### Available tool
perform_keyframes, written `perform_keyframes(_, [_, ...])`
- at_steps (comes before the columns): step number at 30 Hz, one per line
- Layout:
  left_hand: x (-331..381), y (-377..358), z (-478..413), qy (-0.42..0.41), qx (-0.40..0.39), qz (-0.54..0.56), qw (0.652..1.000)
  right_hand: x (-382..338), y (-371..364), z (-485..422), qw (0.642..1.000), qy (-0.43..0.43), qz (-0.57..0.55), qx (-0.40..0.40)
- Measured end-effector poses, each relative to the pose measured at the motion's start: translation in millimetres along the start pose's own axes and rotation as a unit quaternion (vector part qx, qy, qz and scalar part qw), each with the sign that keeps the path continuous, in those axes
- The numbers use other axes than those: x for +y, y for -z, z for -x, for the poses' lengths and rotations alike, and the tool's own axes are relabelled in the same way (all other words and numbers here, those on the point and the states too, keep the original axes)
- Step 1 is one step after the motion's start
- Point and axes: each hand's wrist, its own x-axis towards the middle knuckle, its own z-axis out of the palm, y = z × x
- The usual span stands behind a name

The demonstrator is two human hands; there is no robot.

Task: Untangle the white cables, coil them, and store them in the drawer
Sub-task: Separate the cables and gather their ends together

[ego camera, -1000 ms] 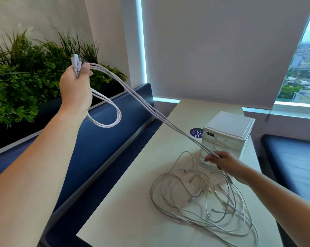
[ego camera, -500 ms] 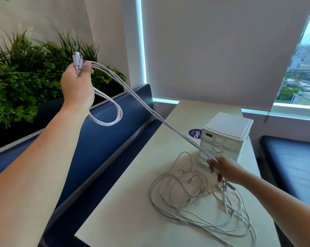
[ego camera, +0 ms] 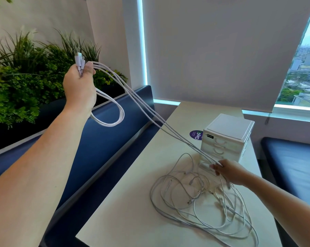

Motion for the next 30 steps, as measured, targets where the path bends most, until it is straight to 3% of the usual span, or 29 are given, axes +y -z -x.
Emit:
perform_keyframes(3, [-1.7, -0.1, 0.3, 0.001, 0.004, 0.004, 1.000, 5.3, -0.7, -0.4, 0.997, 0.009, 0.054, 0.055])
perform_keyframes(10, [-10.4, -5.6, 0.3, 0.006, -0.020, -0.003, 1.000, 19.2, -19.8, 3.2, 0.986, 0.054, 0.156, 0.011])
perform_keyframes(16, [-5.8, -10.1, -2.0, 0.005, -0.026, -0.001, 1.000, 28.5, -38.1, 16.3, 0.973, 0.091, 0.208, 0.040])
perform_keyframes(21, [0.6, -12.9, -8.0, 0.024, -0.020, 0.023, 0.999, 28.3, -42.1, 22.8, 0.982, 0.090, 0.162, 0.027])
perform_keyframes(30, [2.6, -7.0, -14.6, 0.040, -0.002, 0.050, 0.998, 41.5, -57.9, 26.4, 0.976, 0.119, 0.145, 0.113])
